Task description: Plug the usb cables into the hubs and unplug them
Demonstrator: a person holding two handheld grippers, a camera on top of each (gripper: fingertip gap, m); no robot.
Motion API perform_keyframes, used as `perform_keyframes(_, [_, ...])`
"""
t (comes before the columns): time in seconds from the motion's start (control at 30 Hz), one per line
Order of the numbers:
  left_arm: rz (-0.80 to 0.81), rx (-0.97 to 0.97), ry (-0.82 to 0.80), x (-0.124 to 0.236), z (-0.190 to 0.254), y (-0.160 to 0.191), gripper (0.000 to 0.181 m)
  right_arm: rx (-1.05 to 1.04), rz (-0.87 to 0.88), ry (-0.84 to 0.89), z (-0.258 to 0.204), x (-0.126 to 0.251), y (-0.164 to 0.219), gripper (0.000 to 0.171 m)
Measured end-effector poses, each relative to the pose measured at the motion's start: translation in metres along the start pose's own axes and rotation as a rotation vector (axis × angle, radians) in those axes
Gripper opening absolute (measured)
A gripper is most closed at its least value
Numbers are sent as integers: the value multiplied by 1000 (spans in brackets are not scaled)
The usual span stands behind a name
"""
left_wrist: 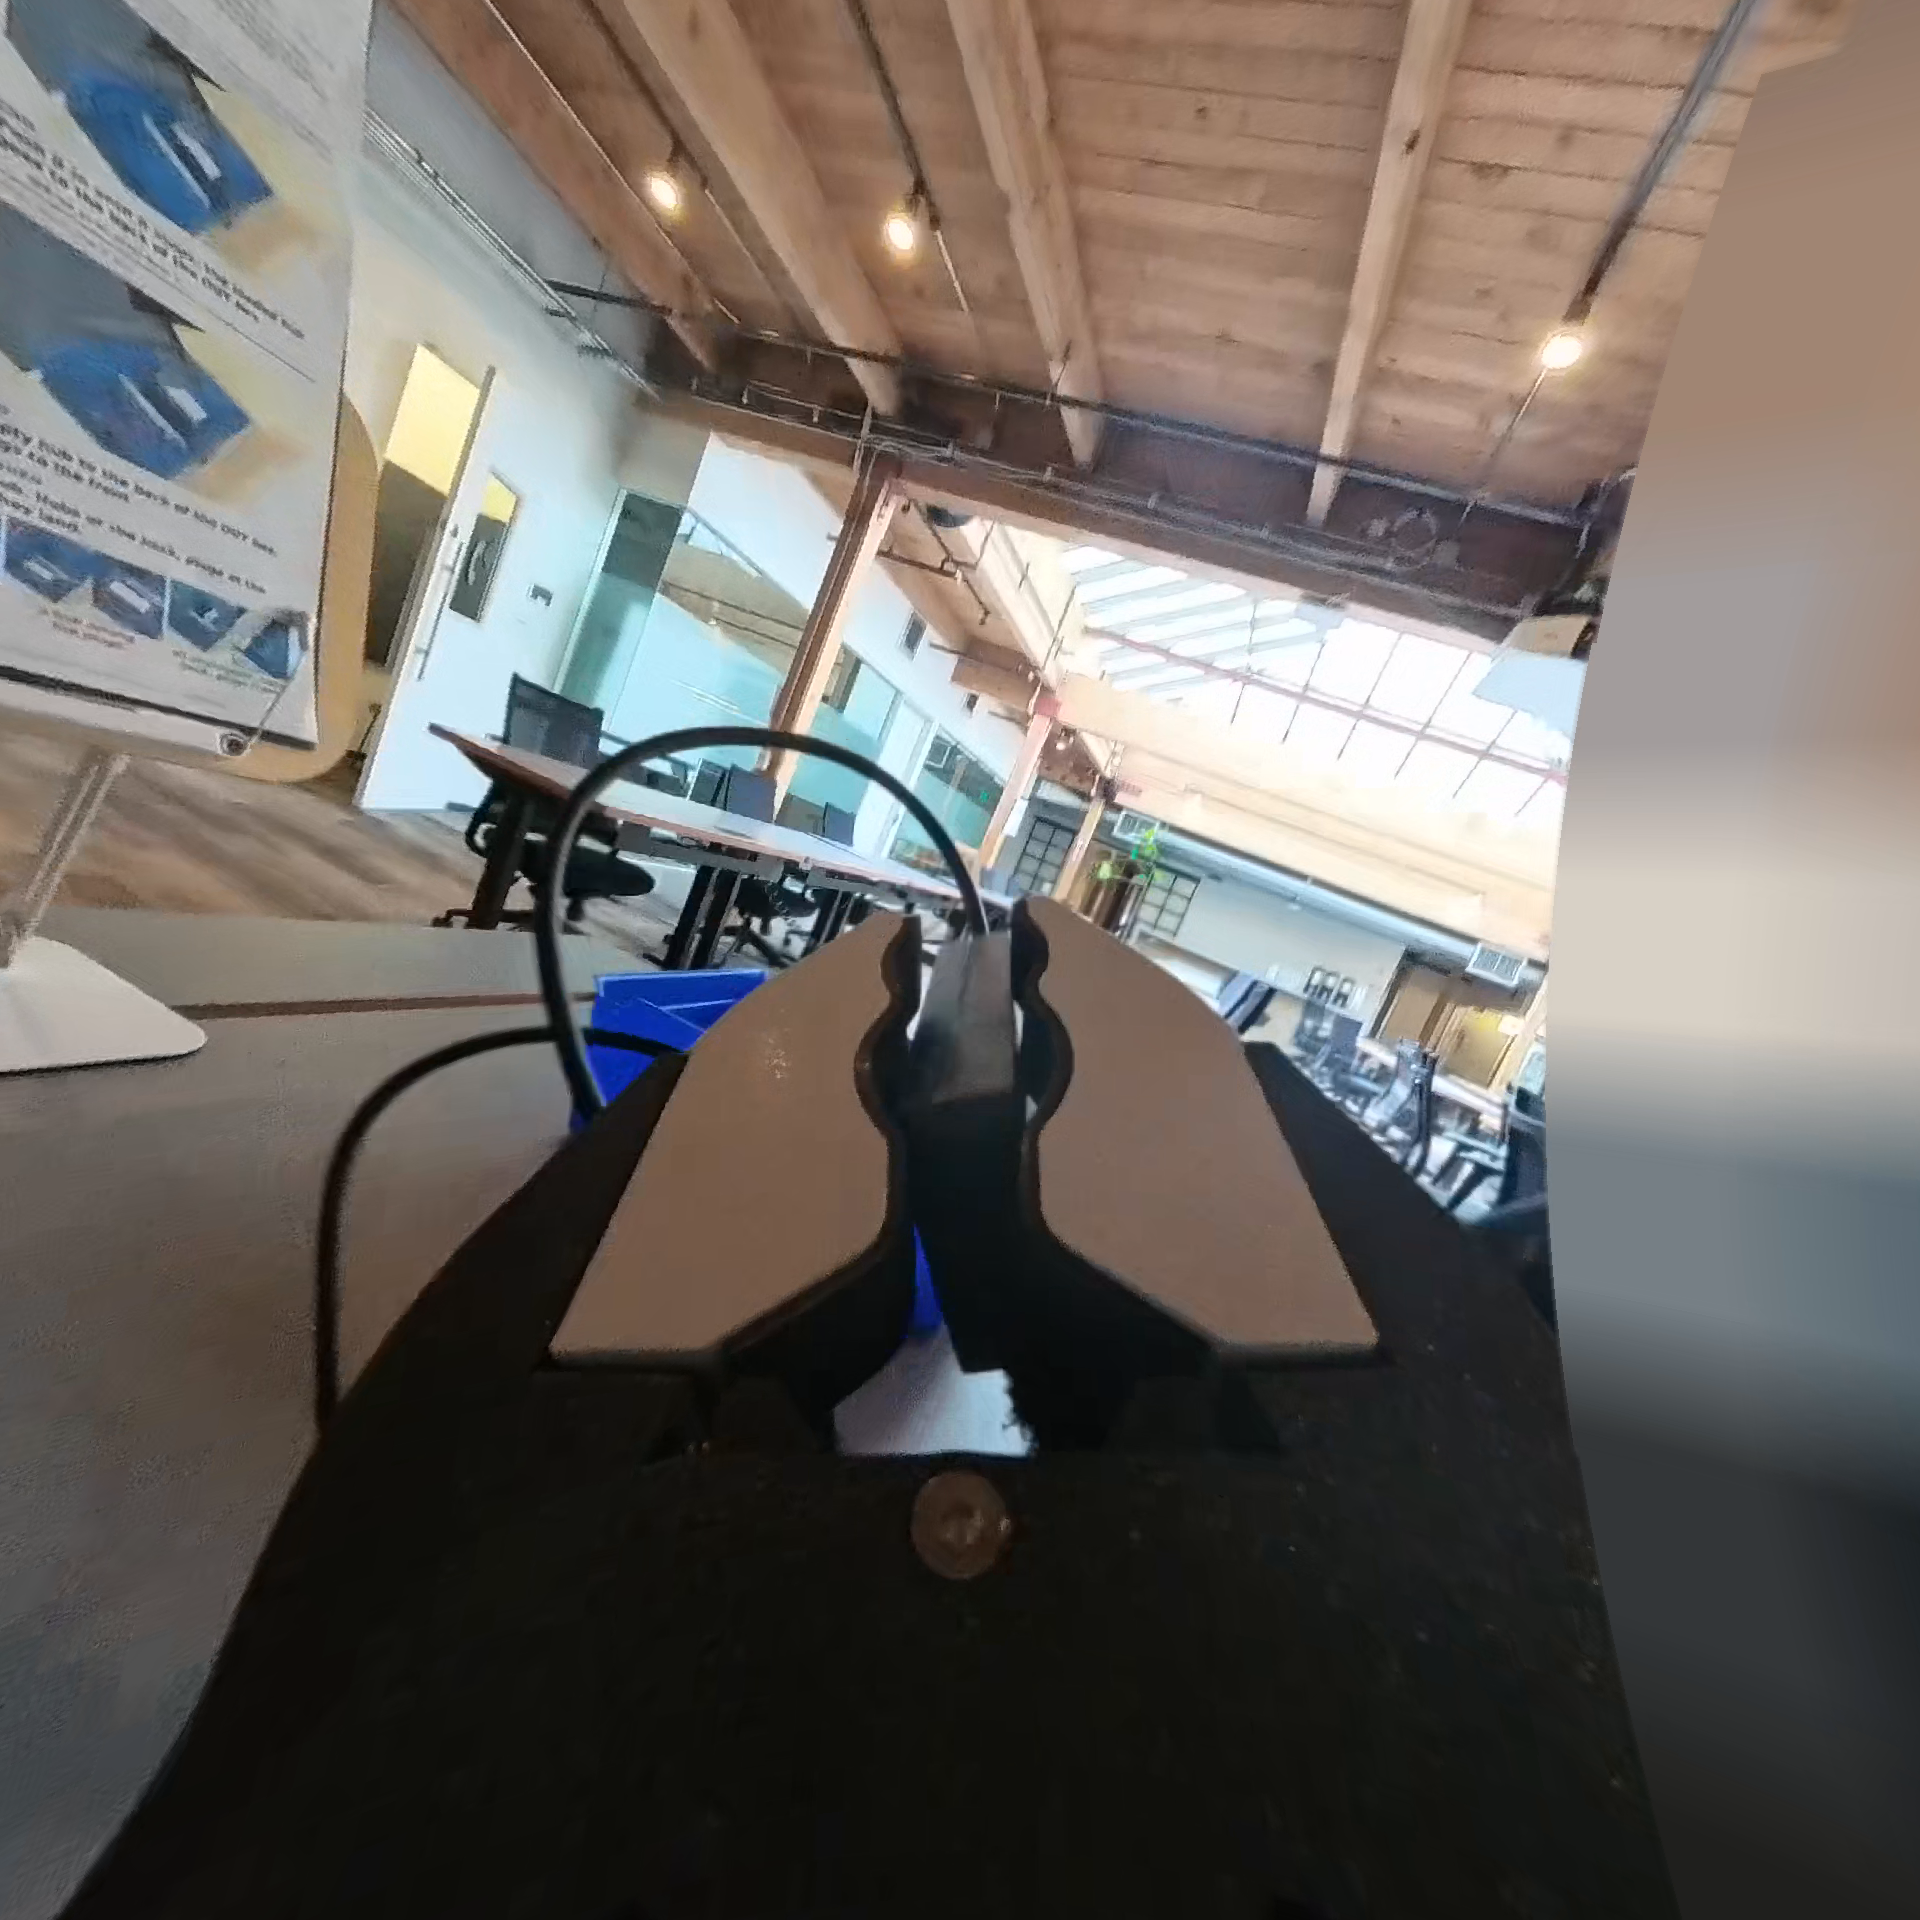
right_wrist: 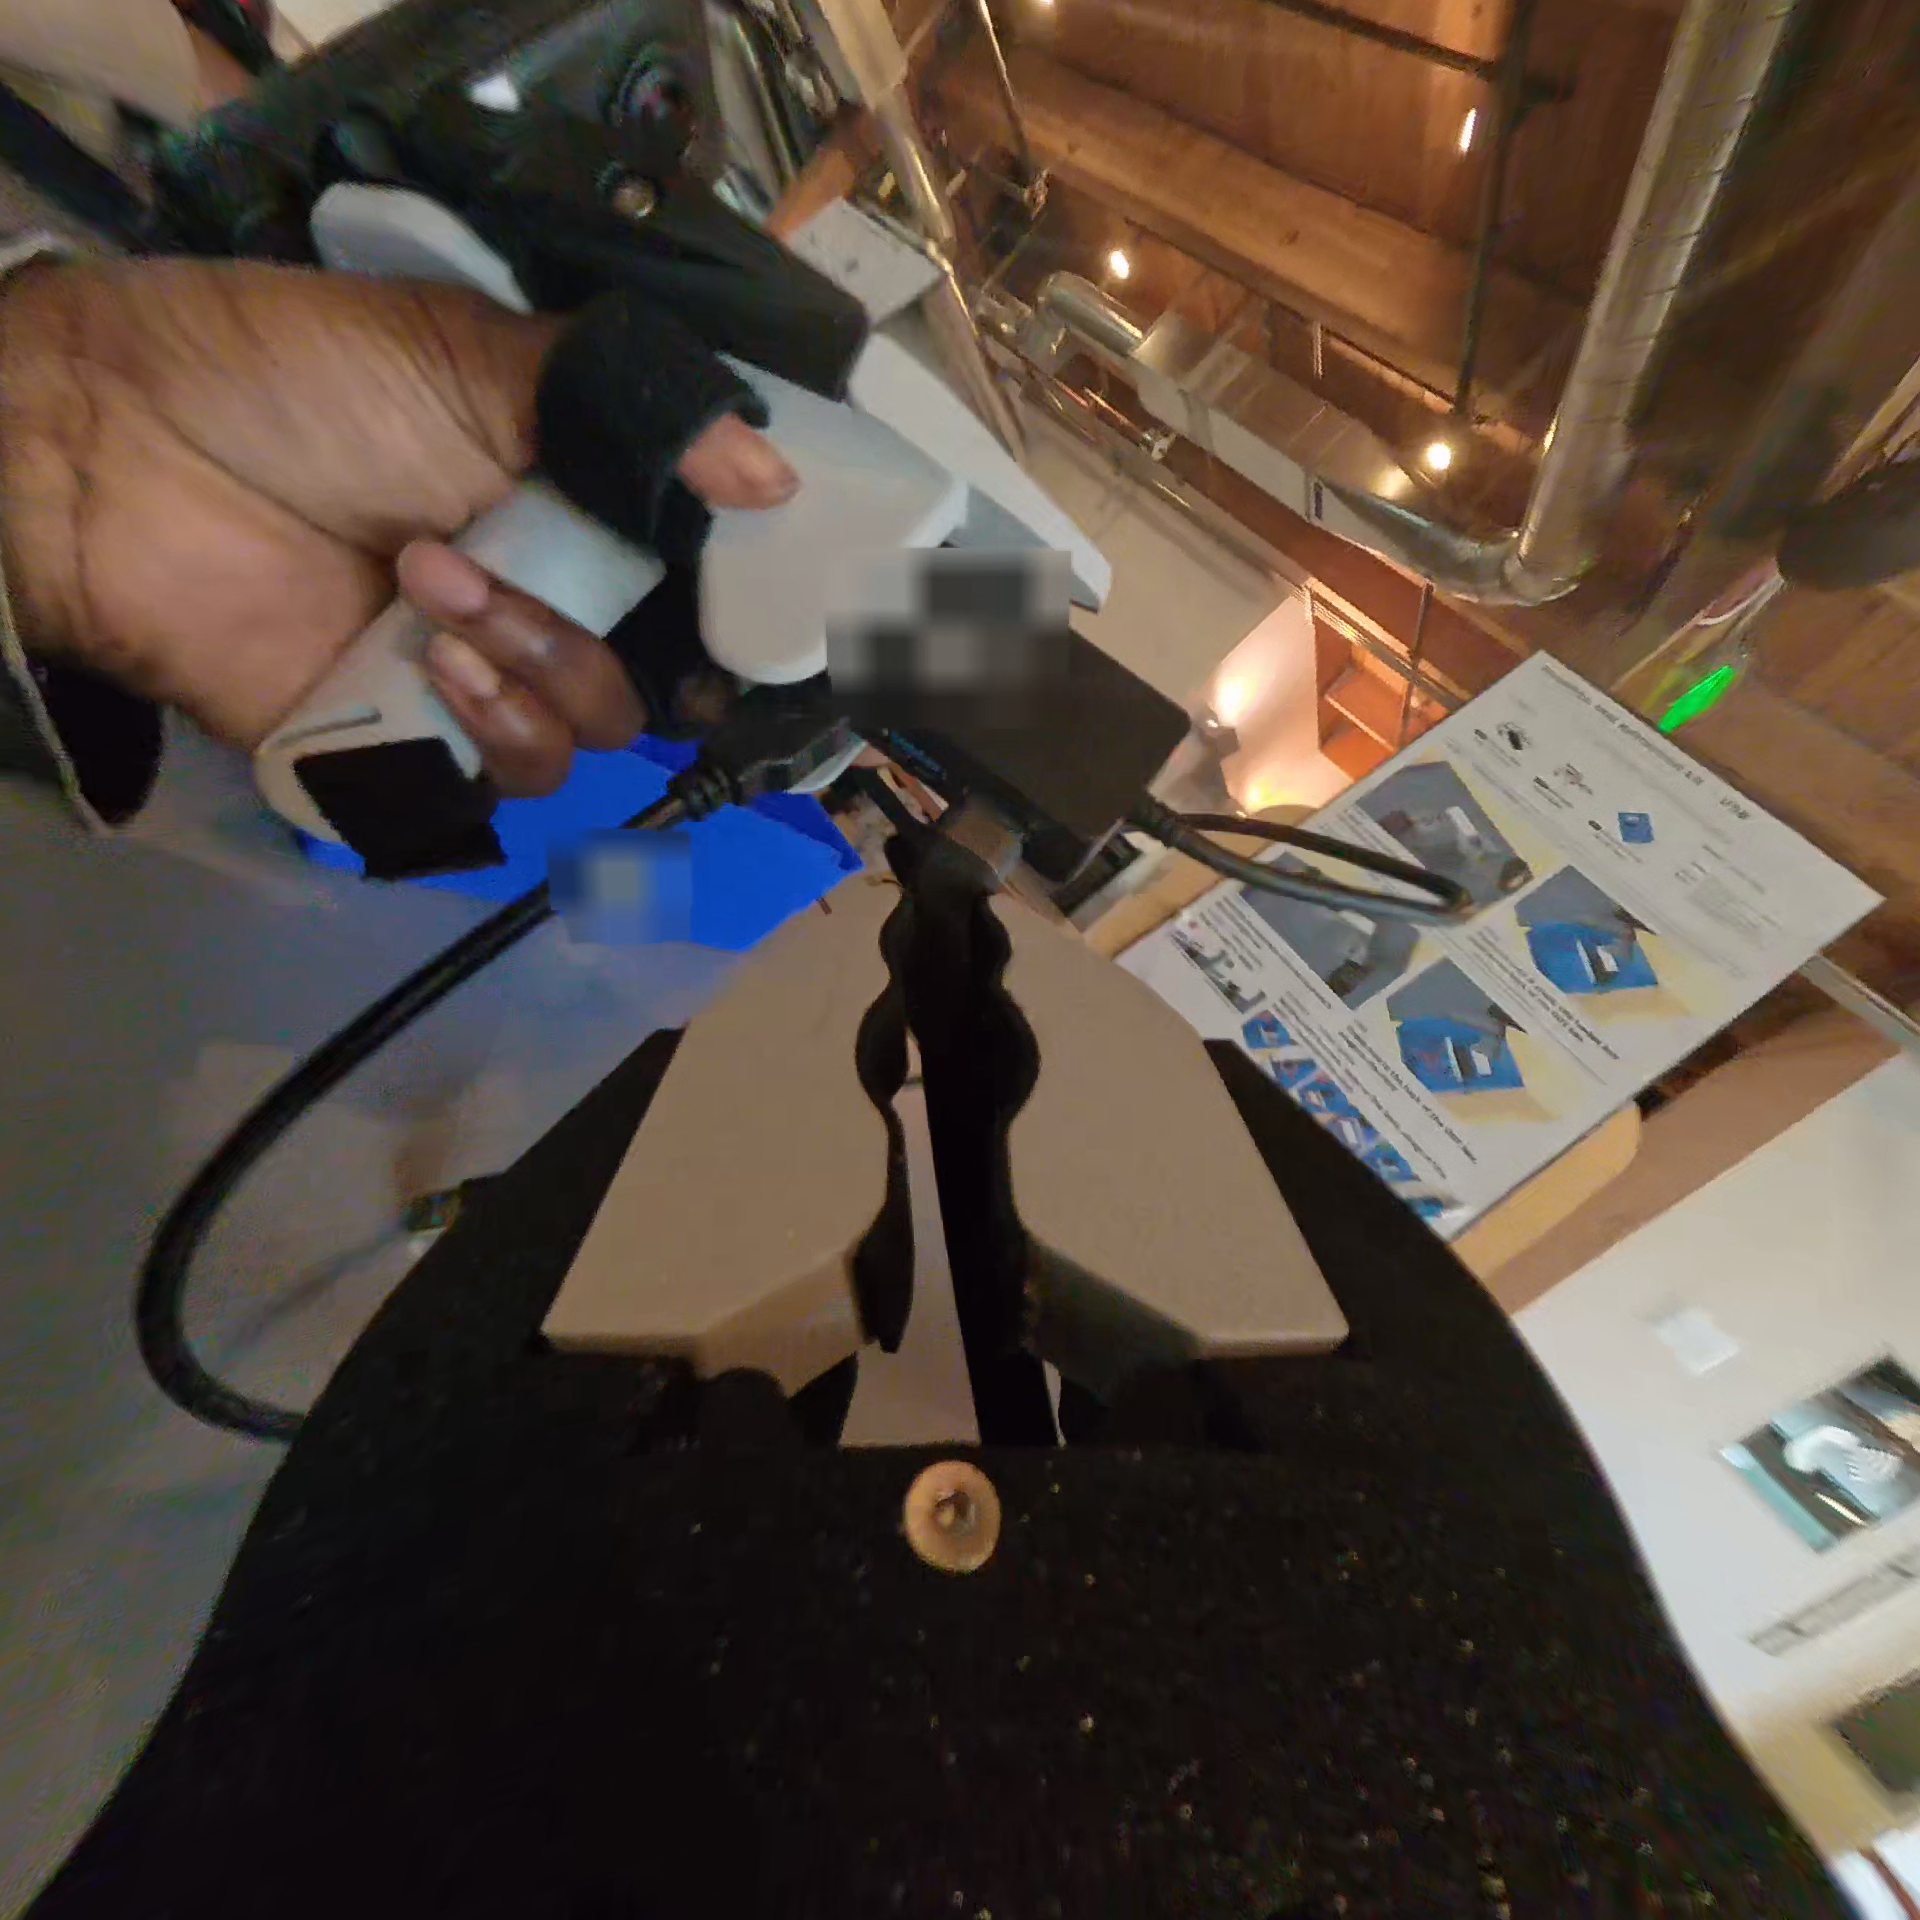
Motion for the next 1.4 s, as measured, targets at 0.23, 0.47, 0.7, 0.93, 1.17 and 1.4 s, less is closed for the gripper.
perform_keyframes(0.23, [-54, 39, 90, -3, 5, 4, 17, 48, 33, 7, 14, 8, -2, 8])
perform_keyframes(0.47, [-194, 70, 183, -2, 5, 19, 13, 100, 49, -57, 18, 15, -4, 8])
perform_keyframes(0.7, [-296, 66, 231, 0, 10, 26, 51, 54, 37, -40, 20, 15, 5, 8])
perform_keyframes(0.93, [-281, 54, 193, 5, 2, 14, 71, 28, 45, -12, 26, 16, 6, 8])
perform_keyframes(1.17, [-317, 79, 189, 8, -3, 16, 81, -14, 48, 18, 34, 19, 11, 8])
perform_keyframes(1.4, [-466, 97, 252, 5, 1, 48, 70, 29, 109, -102, 21, 19, 8, 8])
Point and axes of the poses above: each gripper's, where its closed fingertips meet, x back along the fingers, y out of its underside, z = x × y across the jaws, the point moved 6 cm from there along x, back along the fingers, and after that the axes turned 13 degrees about z, right-handed, at the moved point
